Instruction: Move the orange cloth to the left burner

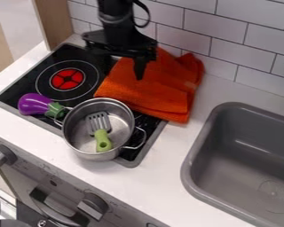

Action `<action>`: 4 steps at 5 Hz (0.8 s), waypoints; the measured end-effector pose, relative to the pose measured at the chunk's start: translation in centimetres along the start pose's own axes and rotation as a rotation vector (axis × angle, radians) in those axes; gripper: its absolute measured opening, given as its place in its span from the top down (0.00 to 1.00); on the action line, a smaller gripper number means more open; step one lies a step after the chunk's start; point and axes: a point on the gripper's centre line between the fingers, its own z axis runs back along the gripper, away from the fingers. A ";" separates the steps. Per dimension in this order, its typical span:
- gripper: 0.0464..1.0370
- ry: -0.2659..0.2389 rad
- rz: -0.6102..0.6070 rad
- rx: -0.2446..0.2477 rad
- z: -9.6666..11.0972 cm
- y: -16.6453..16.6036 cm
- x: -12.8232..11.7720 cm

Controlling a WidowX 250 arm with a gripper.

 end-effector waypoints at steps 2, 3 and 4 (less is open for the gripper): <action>0.85 0.064 0.023 0.042 -3.1 -3.1 1.5; 0.98 0.052 0.006 0.031 -3.9 -3.4 1.8; 0.99 0.066 0.007 -0.016 -4.0 -3.4 1.7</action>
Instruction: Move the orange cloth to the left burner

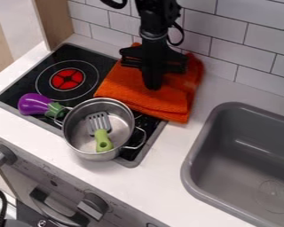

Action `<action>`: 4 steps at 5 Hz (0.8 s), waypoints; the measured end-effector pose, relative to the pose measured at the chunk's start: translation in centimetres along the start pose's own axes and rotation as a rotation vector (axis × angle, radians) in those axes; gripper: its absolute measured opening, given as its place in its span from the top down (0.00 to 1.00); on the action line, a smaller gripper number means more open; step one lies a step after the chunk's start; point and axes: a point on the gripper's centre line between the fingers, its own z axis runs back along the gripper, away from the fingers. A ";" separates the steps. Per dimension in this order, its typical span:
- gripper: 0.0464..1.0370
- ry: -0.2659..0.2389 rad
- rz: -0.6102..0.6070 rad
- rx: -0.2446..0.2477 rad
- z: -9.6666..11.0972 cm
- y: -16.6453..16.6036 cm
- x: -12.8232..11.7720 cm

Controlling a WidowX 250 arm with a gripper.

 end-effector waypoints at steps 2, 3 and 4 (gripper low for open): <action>0.99 -0.011 -0.002 0.069 -1.2 0.9 1.6; 0.99 -0.016 -0.004 0.075 -1.1 2.0 2.1; 0.99 -0.012 -0.011 0.088 -1.2 4.1 2.4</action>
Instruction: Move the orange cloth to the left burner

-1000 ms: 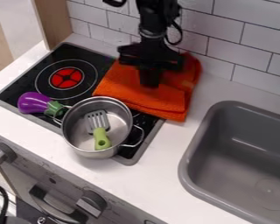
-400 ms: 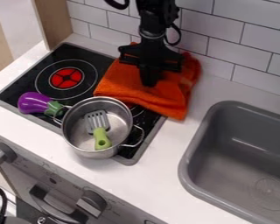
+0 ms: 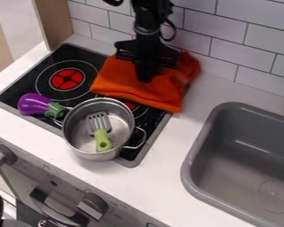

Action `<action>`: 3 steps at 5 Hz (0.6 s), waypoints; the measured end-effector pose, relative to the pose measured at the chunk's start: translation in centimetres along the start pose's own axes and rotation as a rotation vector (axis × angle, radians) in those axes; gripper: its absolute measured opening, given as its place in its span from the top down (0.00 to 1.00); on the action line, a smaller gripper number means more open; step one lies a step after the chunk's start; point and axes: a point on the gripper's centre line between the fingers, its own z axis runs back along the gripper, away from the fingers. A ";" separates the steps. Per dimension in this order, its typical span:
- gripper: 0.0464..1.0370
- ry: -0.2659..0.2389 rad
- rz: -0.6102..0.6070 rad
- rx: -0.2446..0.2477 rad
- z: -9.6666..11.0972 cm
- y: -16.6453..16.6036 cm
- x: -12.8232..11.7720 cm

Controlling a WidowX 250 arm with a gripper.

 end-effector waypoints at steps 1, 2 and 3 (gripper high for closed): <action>0.99 -0.001 0.023 0.018 -0.2 3.5 0.7; 0.99 -0.010 0.050 0.039 -0.3 5.7 1.0; 0.99 -0.007 0.072 0.025 -0.5 7.1 1.5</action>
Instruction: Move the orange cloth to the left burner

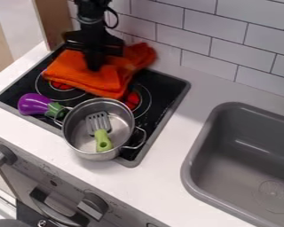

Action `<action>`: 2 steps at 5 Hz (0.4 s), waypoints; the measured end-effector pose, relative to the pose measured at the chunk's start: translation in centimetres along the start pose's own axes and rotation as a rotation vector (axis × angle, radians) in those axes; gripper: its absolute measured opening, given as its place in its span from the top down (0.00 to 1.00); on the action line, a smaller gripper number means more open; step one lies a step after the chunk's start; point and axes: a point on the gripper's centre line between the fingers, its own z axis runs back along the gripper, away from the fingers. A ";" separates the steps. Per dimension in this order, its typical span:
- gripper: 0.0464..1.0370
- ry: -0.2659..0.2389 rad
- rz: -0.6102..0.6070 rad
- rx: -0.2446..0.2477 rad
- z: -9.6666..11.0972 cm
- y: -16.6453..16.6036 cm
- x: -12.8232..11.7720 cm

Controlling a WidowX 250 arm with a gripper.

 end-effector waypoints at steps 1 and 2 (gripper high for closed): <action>0.99 0.019 -0.020 0.004 0.0 1.5 -0.1; 0.99 0.037 -0.008 -0.010 -0.2 2.3 0.5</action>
